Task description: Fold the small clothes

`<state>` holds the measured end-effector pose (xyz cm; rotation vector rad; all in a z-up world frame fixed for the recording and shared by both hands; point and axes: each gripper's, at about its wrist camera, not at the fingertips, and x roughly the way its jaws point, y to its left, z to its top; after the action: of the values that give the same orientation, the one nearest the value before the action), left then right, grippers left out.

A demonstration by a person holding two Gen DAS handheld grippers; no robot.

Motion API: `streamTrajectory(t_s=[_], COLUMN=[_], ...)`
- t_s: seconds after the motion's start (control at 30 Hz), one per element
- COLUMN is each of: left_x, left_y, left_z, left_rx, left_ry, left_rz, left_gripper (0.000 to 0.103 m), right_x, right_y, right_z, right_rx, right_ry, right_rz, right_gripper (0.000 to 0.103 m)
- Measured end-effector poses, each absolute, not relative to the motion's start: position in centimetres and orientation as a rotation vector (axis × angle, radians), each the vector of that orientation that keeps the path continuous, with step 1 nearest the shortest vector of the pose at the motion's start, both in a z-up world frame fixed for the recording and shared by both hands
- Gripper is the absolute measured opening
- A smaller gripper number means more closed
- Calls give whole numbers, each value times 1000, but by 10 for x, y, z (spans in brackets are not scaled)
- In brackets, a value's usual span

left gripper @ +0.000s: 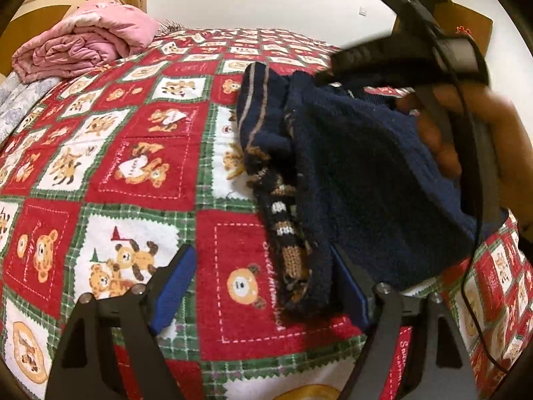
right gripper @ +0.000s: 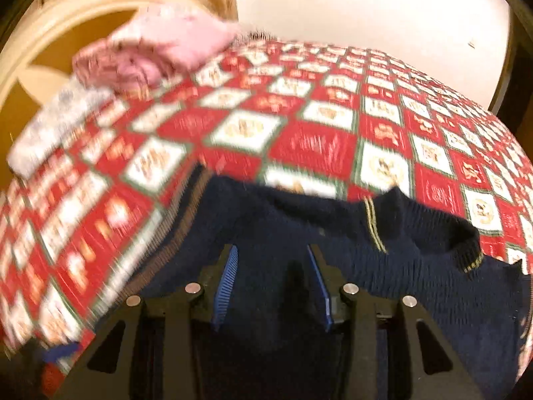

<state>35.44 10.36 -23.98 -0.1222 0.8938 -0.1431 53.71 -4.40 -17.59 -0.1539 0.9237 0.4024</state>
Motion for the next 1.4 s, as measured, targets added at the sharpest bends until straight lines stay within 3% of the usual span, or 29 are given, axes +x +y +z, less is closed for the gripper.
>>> streamTrajectory(t_s=[0.1,0.3,0.53,0.87,1.4], left_x=[354,352,351,333,413], left_y=[105,106,117,137,131], left_z=[-240,-239,-238,-219,-208], left_rx=[-136,-149,-221,-309,-185], left_ry=[893,886,868,764,847], left_rz=[-153,-160,-189,-121,-45], left_gripper=[86,87,87,89,89], right_x=[560,571,520,395,323], right_y=[-17,-15,-69,-112,-68], right_z=[-209,-208,-183,-189,-195], right_rx=[-221,-114,-19,-121,-325], right_ry=[1065,1013,951,904,761], right_rz=[372,386,407,456,506], right_gripper=[43,43,45,50,50])
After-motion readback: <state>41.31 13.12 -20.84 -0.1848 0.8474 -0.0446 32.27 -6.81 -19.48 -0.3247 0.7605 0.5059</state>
